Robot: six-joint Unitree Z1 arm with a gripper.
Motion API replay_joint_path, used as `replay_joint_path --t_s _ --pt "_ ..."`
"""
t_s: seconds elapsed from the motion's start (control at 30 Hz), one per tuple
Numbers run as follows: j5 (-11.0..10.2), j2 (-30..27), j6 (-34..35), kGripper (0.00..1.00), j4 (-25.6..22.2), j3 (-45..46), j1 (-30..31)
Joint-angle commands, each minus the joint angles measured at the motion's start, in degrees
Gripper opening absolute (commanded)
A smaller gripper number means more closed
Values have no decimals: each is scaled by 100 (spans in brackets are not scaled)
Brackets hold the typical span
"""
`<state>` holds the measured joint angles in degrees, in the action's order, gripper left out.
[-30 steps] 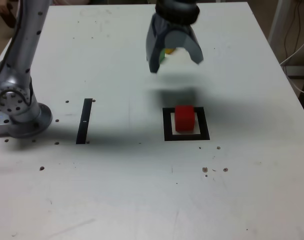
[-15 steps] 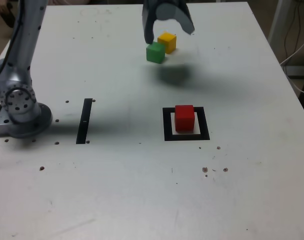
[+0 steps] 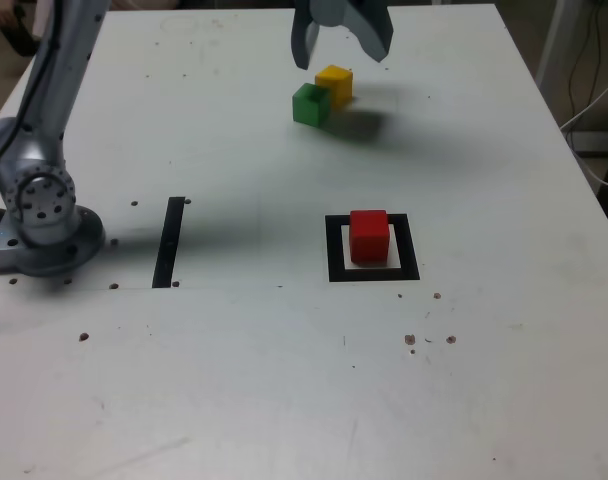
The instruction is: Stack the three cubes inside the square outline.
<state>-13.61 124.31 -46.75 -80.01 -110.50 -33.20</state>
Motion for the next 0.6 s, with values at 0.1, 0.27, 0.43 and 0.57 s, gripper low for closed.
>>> replay_joint_path --t_s 0.1,0.27,0.43,0.57 --pt "-92 134 -399 98 70 -166 -216" --pt "-174 263 -761 97 75 -337 -330" --pt "-177 445 -999 96 59 -453 -365" --pt "-175 652 -1091 95 63 -512 -370"
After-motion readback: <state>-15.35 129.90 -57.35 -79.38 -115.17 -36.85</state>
